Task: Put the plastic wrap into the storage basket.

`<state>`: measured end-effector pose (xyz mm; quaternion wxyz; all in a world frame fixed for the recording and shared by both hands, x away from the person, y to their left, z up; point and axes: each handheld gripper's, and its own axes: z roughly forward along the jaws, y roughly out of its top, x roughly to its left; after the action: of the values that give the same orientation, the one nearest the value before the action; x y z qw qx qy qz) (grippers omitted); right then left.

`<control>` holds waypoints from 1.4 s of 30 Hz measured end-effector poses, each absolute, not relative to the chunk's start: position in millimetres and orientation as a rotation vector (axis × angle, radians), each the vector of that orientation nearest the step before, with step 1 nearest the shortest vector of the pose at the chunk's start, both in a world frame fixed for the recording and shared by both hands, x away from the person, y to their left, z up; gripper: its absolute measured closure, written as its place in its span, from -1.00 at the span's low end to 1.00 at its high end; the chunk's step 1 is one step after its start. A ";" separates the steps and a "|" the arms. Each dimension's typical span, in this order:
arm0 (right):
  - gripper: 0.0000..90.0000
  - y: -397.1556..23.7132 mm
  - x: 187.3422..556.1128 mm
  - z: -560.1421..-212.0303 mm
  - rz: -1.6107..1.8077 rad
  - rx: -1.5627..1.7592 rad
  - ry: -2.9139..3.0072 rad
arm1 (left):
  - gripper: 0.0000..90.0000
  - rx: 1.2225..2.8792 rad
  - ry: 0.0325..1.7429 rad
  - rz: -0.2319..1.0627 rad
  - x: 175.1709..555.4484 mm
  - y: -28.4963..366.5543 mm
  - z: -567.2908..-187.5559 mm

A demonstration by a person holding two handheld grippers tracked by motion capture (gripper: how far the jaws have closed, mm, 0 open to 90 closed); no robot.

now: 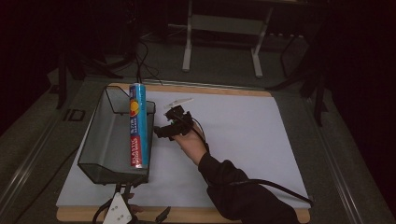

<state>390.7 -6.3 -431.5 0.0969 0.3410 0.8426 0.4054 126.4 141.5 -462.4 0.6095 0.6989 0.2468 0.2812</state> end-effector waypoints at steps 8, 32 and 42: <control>-0.70 -41.0 381.4 -433.9 1.206 0.980 2.474 | -0.99 1.621 0.572 0.651 127.0 140.7 -463.0; -0.70 -141.7 344.0 -469.8 1.227 0.992 2.420 | -0.99 1.639 0.569 0.649 127.7 137.1 -464.5; -0.70 -171.6 318.6 -479.6 1.273 1.022 2.421 | -0.99 1.642 0.569 0.647 128.1 136.5 -464.9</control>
<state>318.6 -171.6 -479.6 0.1106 0.3478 0.8241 0.4333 128.1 136.5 -464.9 0.6002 0.7082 0.2454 0.2793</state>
